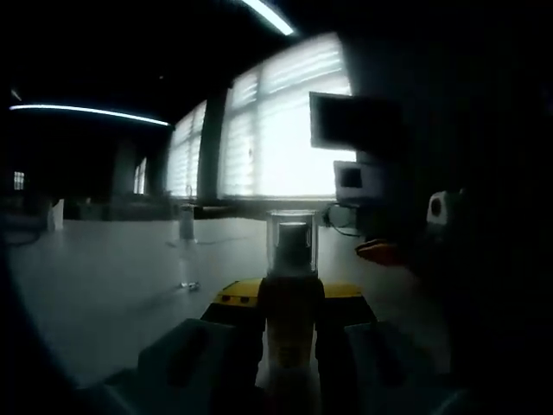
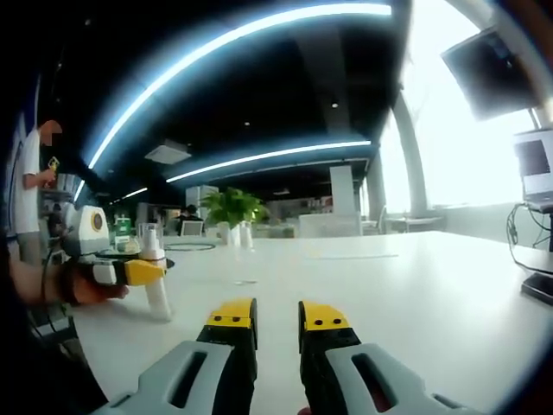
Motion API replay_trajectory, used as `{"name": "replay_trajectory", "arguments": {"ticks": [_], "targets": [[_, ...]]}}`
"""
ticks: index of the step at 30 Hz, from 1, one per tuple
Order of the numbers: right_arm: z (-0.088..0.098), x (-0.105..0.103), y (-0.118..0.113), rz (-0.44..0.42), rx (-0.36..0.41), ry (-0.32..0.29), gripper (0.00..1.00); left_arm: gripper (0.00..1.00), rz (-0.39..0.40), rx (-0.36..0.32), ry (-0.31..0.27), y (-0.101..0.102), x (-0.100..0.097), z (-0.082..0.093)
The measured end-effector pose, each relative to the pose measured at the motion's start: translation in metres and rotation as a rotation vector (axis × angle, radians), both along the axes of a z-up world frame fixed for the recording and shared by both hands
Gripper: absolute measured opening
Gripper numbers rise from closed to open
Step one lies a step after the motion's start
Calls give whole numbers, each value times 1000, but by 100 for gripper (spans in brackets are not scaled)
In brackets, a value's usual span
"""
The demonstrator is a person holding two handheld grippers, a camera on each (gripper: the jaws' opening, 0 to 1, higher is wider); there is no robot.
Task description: Clamp pump bottle remove cover press pump head put on cover
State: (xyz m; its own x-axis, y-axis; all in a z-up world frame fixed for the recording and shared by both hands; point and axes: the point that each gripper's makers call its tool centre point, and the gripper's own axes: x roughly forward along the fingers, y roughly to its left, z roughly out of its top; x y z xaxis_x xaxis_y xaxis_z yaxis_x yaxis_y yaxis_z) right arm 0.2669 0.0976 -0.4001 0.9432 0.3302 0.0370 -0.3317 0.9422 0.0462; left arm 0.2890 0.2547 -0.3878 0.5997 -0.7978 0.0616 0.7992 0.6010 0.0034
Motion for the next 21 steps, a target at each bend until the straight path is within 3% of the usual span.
{"name": "replay_trajectory", "arguments": {"ticks": [12, 16, 21], "targets": [[1, -1, 0, 7, 5, -8, 14, 13, -3, -11, -8, 1, -2, 0], [5, -6, 3, 71, 51, -14, 14, 13, -4, -13, -4, 0, -3, 0], [10, -9, 4, 89, 80, -20, 14, 13, -3, -14, 0, 1, -2, -1]]}}
